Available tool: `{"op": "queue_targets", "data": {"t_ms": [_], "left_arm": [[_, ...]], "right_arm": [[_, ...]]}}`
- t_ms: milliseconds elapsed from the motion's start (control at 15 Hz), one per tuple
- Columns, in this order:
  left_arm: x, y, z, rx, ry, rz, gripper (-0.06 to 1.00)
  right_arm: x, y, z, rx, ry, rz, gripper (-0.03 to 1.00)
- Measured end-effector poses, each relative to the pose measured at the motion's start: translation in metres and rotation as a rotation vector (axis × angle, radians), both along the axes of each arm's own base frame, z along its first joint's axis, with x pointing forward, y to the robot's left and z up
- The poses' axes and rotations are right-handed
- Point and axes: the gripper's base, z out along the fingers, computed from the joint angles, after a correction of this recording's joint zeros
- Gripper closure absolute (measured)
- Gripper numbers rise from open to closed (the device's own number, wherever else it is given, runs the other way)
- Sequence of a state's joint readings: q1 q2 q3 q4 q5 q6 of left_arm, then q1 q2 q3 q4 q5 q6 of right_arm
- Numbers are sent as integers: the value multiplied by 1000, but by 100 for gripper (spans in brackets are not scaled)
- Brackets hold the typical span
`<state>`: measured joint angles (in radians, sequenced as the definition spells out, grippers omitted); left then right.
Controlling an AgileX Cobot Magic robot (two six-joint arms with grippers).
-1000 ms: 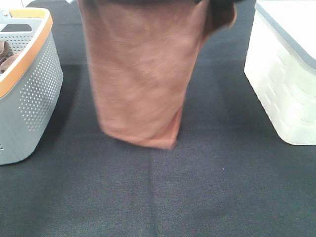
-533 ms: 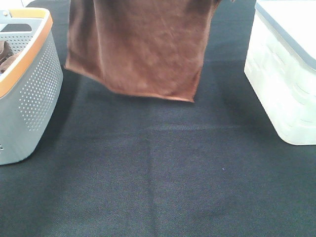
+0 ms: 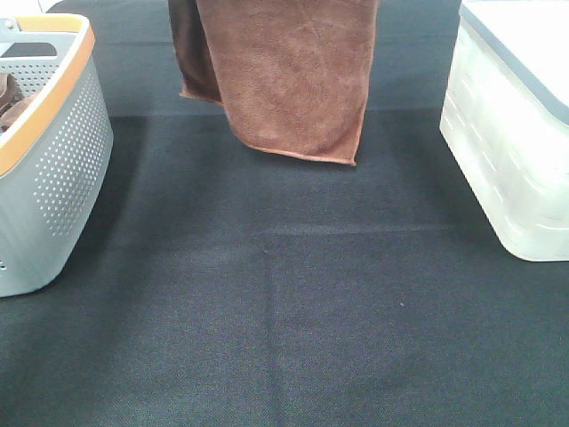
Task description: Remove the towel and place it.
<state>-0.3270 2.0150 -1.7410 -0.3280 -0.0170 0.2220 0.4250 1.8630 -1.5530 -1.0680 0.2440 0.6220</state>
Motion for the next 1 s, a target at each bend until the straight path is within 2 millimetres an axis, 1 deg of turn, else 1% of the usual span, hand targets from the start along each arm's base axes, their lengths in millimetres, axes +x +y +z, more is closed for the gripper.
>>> {"op": "queue_targets", "data": {"t_ms": [67, 200, 267, 400, 533, 600, 667, 733, 867, 933, 1000], "left_arm": [[12, -1, -18, -10, -58, 38, 94], [23, 0, -35, -19, -121, 76, 94], [26, -1, -43, -16, -117, 80, 94], [26, -4, -56, 9, -20, 50, 94], [20, -9, -71, 50, 145, -9, 94], [15, -12, -81, 77, 256, -48, 94], [10, -14, -88, 98, 348, -80, 94], [4, -15, -94, 120, 437, -112, 94], [-7, -16, -96, 156, 559, -159, 94], [-16, -15, -92, 182, 626, -189, 94], [-21, -14, -90, 201, 674, -209, 94]], "right_arm": [[15, -2, -9, 18, -13, 36, 97], [31, -5, -17, 27, -18, 31, 97], [34, -6, -19, 40, -17, 26, 97], [36, -7, -26, 82, 17, -6, 97], [34, -11, -33, 188, 104, -106, 97], [31, -14, -37, 214, 163, -163, 97], [27, -16, -44, 215, 241, -204, 97], [23, -16, -50, 183, 317, -205, 97], [13, -13, -61, 165, 484, -169, 97], [5, -8, -66, 158, 594, -121, 97], [0, -7, -69, 163, 659, -110, 97]]}}
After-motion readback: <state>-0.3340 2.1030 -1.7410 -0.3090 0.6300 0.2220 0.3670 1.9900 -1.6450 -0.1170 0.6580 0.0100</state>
